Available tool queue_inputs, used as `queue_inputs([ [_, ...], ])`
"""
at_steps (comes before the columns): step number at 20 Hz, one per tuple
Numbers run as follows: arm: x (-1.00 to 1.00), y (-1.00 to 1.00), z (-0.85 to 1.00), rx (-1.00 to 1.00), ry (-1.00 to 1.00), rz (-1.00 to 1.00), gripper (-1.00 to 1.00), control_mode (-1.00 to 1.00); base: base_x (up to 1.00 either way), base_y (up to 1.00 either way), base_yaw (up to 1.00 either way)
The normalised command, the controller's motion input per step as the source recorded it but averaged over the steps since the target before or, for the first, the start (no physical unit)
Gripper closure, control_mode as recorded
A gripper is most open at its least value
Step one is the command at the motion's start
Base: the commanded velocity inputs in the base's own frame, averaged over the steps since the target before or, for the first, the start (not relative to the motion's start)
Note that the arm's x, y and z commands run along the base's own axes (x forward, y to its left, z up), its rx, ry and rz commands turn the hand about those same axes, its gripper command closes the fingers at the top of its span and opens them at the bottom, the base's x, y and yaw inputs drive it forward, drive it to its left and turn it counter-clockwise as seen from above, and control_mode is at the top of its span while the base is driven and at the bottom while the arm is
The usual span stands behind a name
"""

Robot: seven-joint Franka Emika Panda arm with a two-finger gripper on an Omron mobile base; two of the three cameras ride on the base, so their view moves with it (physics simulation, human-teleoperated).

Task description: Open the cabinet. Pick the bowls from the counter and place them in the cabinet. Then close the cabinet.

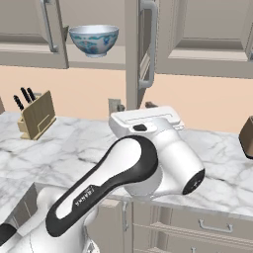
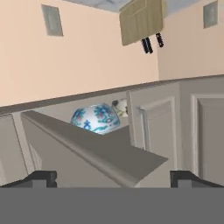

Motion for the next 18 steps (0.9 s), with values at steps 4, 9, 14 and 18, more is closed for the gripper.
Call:
queue_inputs([
  [4, 0.26, 0.35, 0.0, 0.07, -0.01, 0.04, -1.0, -1.0, 0.0, 0.0, 0.0],
  [9, 0.01, 0.67, 0.0, 0.0, -0.12, 0.0, -1.0, -1.0, 0.0, 0.0, 0.0],
  [14, 0.06, 0.87, 0.0, 0.0, -0.15, 0.0, -1.0, -1.0, 0.0, 0.0, 0.0],
  [18, 0.36, 0.75, 0.0, -0.02, -0.06, -0.03, -1.0, -1.0, 0.0, 0.0, 0.0],
])
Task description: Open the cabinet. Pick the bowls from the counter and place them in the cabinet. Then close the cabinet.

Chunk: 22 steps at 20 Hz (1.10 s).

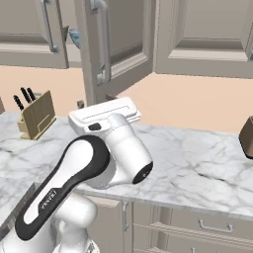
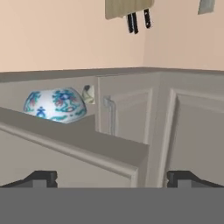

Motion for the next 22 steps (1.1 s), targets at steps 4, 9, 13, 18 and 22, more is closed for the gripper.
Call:
queue_inputs([
  [4, 0.38, 0.72, 0.01, -0.01, -0.02, -0.09, -1.0, -1.0, 0.0, 0.0, 0.0],
  [9, 0.4, 0.64, 0.1, 0.0, 0.0, -0.13, -1.0, -1.0, 0.0, 0.0, 0.0],
  [13, 0.59, 0.44, 0.15, 0.0, 0.0, -0.09, -1.0, -1.0, 0.0, 0.0, 0.0],
  [18, 0.55, 0.5, 0.29, 0.0, 0.0, -0.07, -1.0, -1.0, 0.0, 0.0, 0.0],
  [22, 0.54, 0.52, 0.01, 0.0, 0.0, -0.09, -1.0, -1.0, 0.0, 0.0, 0.0],
])
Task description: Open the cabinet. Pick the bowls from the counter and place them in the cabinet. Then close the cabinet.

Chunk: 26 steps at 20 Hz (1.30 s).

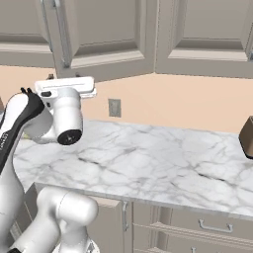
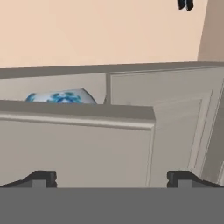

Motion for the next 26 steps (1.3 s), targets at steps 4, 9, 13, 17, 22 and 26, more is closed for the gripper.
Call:
queue_inputs([
  [4, 0.51, 0.79, 0.0, 0.0, 0.0, -0.15, -1.0, -1.0, 0.0, 0.0, 0.0],
  [9, 0.59, 0.81, 0.0, 0.0, 0.0, -0.26, -1.0, -1.0, 0.0, 0.0, 0.0],
  [13, 0.89, 0.56, 0.0, 0.0, 0.0, -0.29, -1.0, -1.0, 0.0, 0.0, 0.0],
  [17, 1.0, 0.49, 0.02, -0.04, -0.01, -0.31, -1.0, -1.0, 0.0, 0.0, 0.0],
  [22, 1.0, 0.3, -0.03, -0.02, 0.0, -0.28, -1.0, -1.0, 0.0, 0.0, 0.0],
  [26, 0.98, -0.27, -0.82, 0.0, -0.05, -0.09, -1.0, -1.0, 0.0, 0.0, 0.0],
])
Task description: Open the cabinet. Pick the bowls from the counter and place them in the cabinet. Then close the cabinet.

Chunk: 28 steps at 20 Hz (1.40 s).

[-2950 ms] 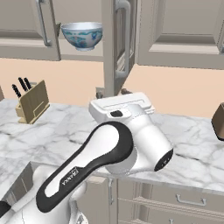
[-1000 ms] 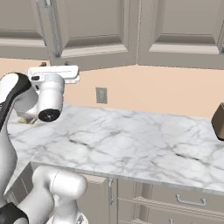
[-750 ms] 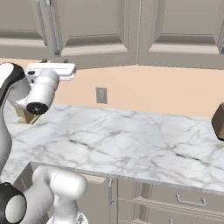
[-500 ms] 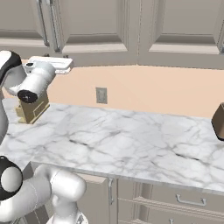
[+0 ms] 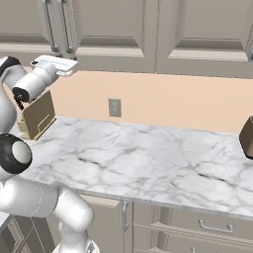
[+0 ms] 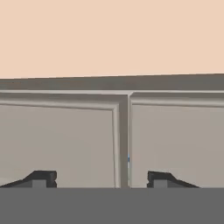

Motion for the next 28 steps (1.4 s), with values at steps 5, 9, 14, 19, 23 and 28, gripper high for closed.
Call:
queue_inputs([
  [5, 1.0, -0.15, -0.88, 0.0, -0.08, 0.0, -1.0, -1.0, 0.0, 0.0, 0.0],
  [9, 1.0, -0.89, -0.33, 0.1, 0.05, 0.01, -1.0, -1.0, 0.0, 0.0, 0.0],
  [14, 1.0, -1.0, -0.38, 0.15, 0.09, 0.11, -1.0, -1.0, 0.0, 0.0, 0.0],
  [19, 1.0, -0.99, -0.41, 0.09, 0.09, 0.12, -1.0, -1.0, 0.0, 0.0, 0.0],
  [23, 1.0, -0.9, -0.45, 0.06, 0.08, 0.11, -1.0, -1.0, 0.0, 0.0, 0.0],
  [28, 1.0, -0.8, -0.45, 0.03, 0.07, 0.16, -1.0, -1.0, 0.0, 0.0, 0.0],
])
